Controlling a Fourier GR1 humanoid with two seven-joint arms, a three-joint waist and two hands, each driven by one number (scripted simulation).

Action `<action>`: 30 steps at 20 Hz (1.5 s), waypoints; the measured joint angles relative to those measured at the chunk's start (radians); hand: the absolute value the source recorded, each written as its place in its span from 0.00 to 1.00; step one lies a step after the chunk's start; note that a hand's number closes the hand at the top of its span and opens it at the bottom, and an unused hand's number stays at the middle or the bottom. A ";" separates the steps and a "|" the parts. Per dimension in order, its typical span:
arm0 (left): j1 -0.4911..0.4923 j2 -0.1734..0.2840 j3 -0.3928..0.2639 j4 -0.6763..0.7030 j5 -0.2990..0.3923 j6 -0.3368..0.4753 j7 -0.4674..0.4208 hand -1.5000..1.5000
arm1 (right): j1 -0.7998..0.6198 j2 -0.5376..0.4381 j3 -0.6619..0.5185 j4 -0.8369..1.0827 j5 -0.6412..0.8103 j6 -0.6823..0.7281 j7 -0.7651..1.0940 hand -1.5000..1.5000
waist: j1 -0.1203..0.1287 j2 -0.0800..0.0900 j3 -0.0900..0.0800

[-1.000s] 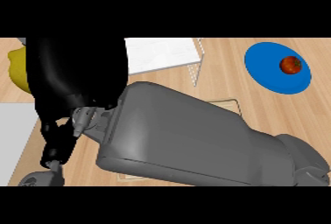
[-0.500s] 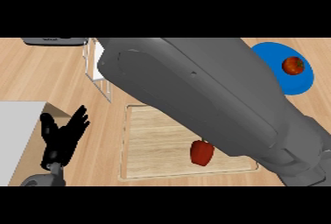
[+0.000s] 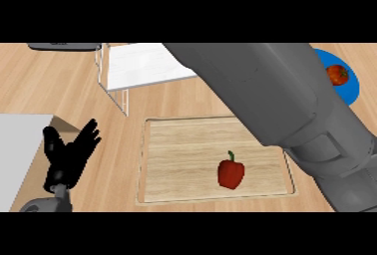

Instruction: Pick the lemon from the tray and place it in the tiered shelf

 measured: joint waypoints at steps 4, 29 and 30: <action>-0.028 0.000 0.007 0.008 0.002 0.000 0.017 0.50 | 0.000 0.009 -0.017 0.101 0.023 -0.012 -0.104 1.00 | 0.001 0.002 0.000; -0.045 -0.013 0.006 0.031 -0.018 -0.020 -0.004 0.50 | -0.113 0.019 -0.134 0.542 0.111 -0.129 -0.467 1.00 | 0.023 0.010 -0.001; -0.047 -0.013 0.009 0.033 -0.016 -0.022 -0.004 0.50 | -0.117 0.014 -0.136 0.548 0.113 -0.121 -0.470 1.00 | 0.022 0.010 -0.001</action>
